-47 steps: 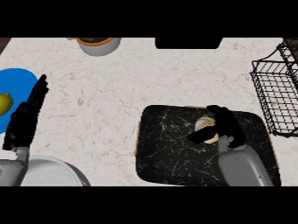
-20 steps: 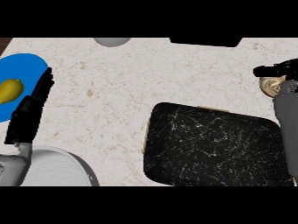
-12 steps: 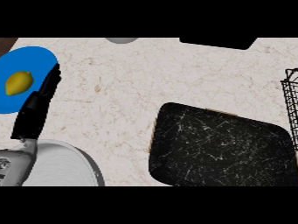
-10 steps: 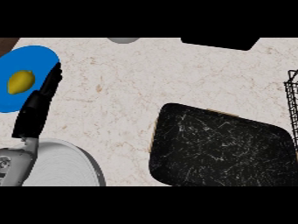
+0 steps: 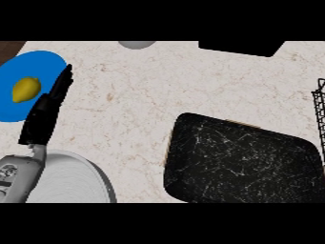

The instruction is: Pick the cupcake from the tray and place it in the tiered basket

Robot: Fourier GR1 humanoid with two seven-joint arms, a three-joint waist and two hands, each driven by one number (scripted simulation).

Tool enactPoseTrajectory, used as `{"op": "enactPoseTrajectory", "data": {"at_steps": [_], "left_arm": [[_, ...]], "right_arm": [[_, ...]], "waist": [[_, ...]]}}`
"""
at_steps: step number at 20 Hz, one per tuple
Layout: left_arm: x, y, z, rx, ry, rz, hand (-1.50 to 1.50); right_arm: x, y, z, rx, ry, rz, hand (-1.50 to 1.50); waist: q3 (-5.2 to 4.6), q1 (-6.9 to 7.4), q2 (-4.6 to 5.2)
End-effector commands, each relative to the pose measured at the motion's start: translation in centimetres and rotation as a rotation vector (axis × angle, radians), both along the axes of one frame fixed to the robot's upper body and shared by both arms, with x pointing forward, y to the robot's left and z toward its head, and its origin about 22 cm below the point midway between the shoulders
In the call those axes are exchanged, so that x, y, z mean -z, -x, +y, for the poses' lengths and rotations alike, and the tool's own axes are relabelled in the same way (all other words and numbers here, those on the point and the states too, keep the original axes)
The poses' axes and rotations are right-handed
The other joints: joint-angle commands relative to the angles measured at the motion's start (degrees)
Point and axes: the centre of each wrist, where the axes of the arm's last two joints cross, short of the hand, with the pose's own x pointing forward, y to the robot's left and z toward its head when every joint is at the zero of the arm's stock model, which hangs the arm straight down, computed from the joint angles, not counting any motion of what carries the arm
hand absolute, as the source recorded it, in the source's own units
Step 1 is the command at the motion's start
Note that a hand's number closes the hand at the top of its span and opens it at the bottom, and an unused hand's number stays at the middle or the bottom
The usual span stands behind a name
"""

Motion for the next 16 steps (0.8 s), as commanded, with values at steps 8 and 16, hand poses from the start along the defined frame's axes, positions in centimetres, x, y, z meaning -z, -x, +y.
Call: {"op": "enactPoseTrajectory", "data": {"at_steps": [8,16], "left_arm": [[1.1,0.1,-0.3,-0.037,0.025,0.034,0.00],[1.5,0.4,1.7,-0.088,-0.006,0.030,0.00]], "right_arm": [[-0.9,-2.5,1.2,0.257,-0.067,0.076,1.50],[0.4,-1.5,-3.6,0.435,-0.063,0.311,1.50]], "waist": [[0.20,-2.49,-0.84],[0.22,-4.40,-1.37]]}}
